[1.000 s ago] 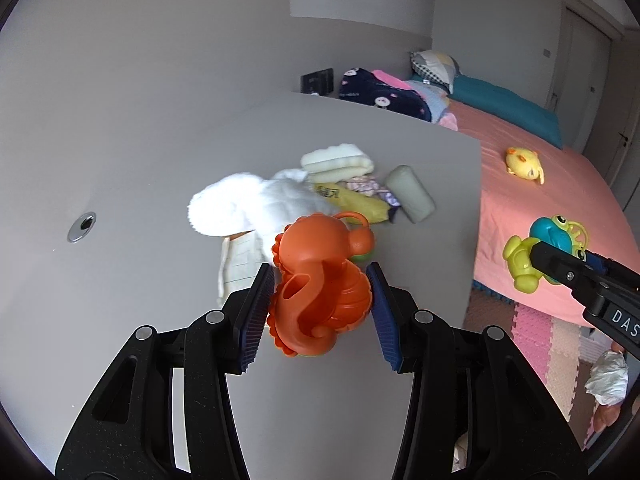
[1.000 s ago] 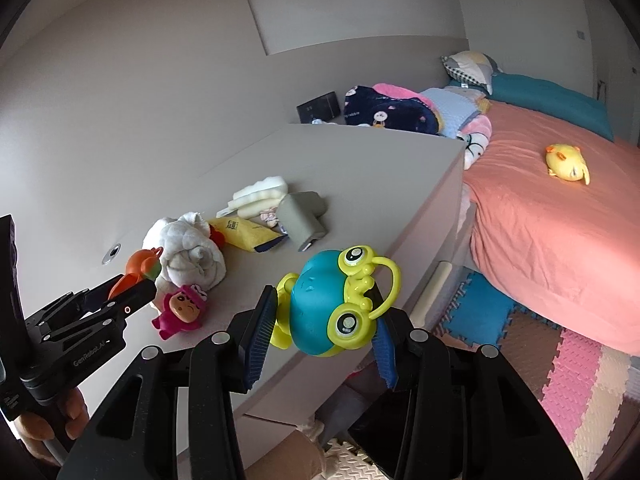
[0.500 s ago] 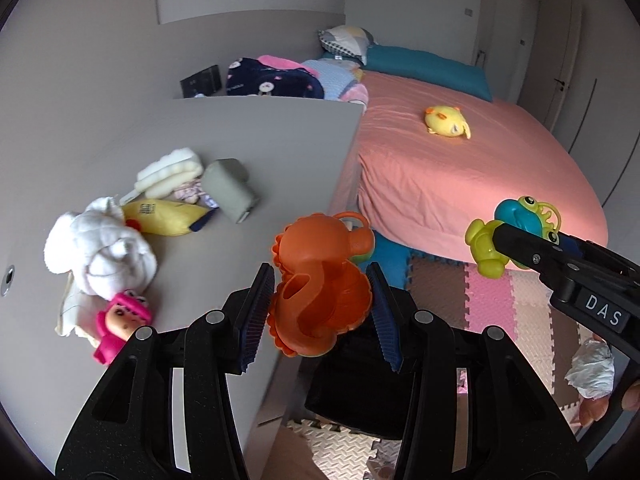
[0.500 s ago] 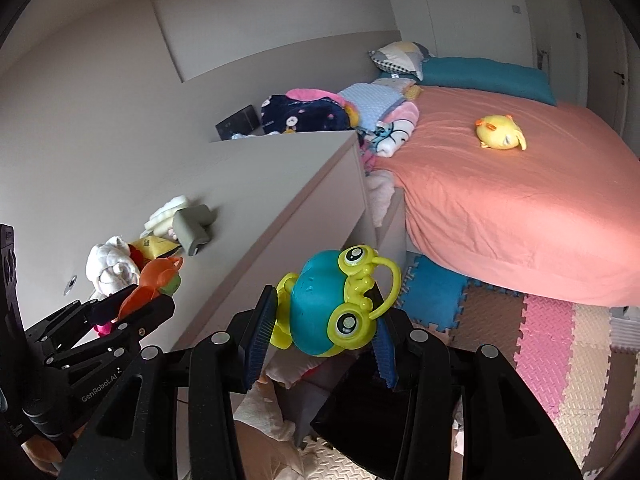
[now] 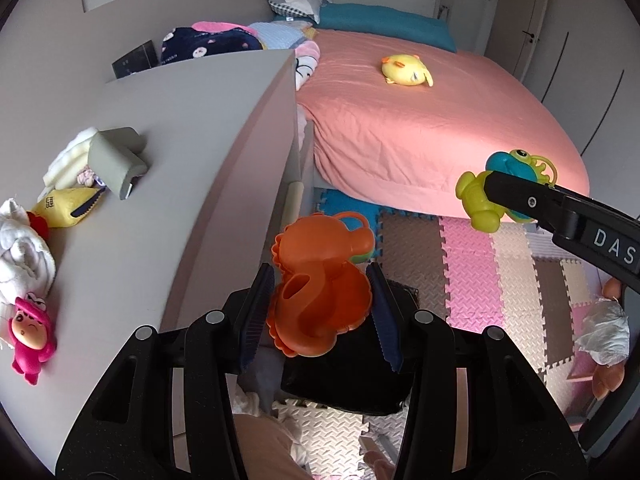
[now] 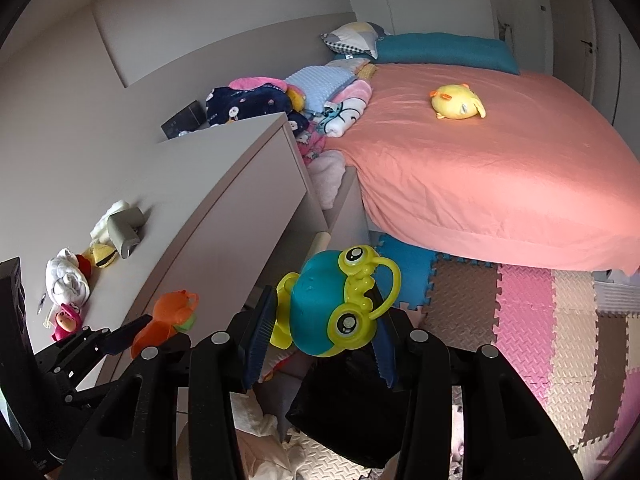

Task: Collect trash
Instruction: 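Carry both toys over the black bin and open both tools, then move both open tools back toward the desk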

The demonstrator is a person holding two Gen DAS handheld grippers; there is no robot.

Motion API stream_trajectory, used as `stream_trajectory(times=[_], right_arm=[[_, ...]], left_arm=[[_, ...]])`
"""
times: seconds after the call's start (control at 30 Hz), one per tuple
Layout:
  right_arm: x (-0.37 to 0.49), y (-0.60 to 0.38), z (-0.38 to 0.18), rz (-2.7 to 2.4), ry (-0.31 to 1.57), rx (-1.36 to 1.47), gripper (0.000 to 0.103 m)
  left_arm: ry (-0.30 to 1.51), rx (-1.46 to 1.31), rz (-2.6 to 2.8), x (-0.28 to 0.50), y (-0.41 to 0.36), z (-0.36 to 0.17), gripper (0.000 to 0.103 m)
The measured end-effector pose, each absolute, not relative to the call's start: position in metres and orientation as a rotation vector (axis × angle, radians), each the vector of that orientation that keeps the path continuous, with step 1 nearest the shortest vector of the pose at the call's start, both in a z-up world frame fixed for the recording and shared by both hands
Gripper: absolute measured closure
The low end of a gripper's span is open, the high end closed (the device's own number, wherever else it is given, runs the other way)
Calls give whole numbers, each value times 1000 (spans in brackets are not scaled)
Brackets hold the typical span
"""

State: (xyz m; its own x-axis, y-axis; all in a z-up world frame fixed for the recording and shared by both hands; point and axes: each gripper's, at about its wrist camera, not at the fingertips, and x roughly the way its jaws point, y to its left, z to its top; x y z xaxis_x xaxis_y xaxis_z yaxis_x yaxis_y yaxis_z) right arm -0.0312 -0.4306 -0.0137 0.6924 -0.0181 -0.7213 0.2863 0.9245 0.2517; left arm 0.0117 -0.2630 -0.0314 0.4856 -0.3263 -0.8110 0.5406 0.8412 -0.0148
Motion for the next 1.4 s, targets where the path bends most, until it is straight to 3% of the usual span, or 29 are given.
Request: stream_trajectory(times=[0.07, 0.13, 0.17, 0.2, 0.23, 1.4], right_arm=[[-29, -435, -18, -186, 801, 369, 57], [-27, -440, -21, -227, 812, 367, 49], [-26, -443, -22, -254, 822, 360, 31], [-25, -445, -23, -273, 825, 355, 26], [-26, -448, -23, -293, 817, 352, 26], [-21, -431, -8, -253, 787, 333, 26]], left_arm=[[934, 268, -553, 11, -268, -35, 56], [954, 297, -585, 8, -272, -38, 55], [961, 308, -587, 8, -273, -38, 37], [964, 305, -587, 7, -273, -38, 9], [951, 291, -590, 7, -271, -36, 5], [899, 264, -546, 1, -241, -17, 6]])
